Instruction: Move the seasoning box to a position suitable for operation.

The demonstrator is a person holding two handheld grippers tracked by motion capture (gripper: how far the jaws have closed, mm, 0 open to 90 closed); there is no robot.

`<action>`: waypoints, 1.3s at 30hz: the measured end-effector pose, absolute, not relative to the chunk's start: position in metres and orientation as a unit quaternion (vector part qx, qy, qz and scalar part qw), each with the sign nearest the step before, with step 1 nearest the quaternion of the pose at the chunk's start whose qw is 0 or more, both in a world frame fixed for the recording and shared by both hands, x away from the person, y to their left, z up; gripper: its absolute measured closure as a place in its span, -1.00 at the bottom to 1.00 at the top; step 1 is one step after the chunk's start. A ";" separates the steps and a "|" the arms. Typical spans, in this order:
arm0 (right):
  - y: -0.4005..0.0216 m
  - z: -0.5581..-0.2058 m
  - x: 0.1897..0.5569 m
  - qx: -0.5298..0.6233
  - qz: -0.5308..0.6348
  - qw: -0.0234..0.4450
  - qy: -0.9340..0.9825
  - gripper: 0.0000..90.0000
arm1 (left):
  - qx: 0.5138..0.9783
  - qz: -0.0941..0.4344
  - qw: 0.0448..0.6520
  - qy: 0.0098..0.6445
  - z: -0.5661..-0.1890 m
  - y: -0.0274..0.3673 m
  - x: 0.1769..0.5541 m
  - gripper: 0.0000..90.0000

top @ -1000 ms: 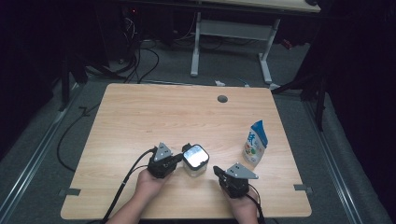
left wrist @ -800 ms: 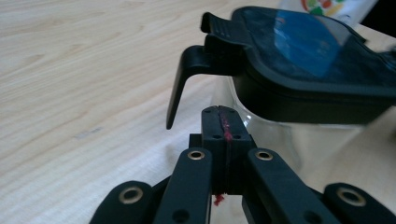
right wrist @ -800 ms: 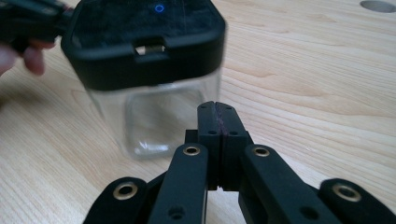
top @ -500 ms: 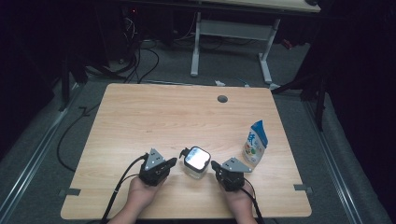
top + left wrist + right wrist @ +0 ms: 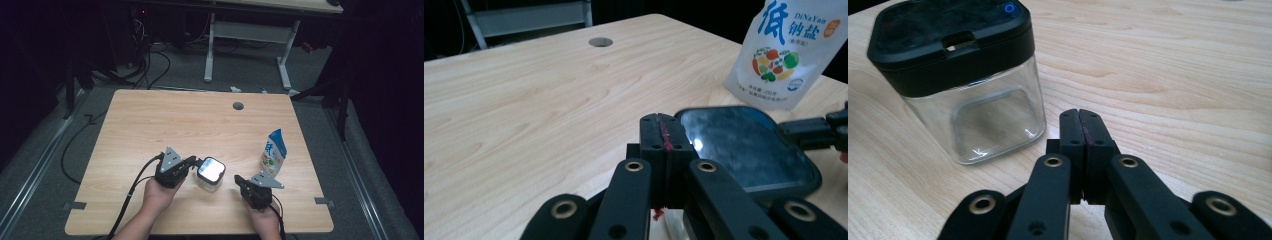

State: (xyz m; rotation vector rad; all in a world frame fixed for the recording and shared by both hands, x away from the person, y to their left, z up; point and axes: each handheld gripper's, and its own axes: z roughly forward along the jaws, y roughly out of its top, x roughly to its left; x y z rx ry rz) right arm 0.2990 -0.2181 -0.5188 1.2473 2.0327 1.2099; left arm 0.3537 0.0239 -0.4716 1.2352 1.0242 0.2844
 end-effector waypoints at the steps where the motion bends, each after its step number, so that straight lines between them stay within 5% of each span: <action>1: -0.217 -0.519 0.299 0.454 0.440 0.230 0.740 0.97 | 0.554 0.129 0.685 0.456 -0.473 0.022 0.356 1.00; 39: -0.204 -0.520 0.296 0.427 0.450 0.216 0.754 0.98 | 0.558 0.144 0.686 0.445 -0.479 0.013 0.357 1.00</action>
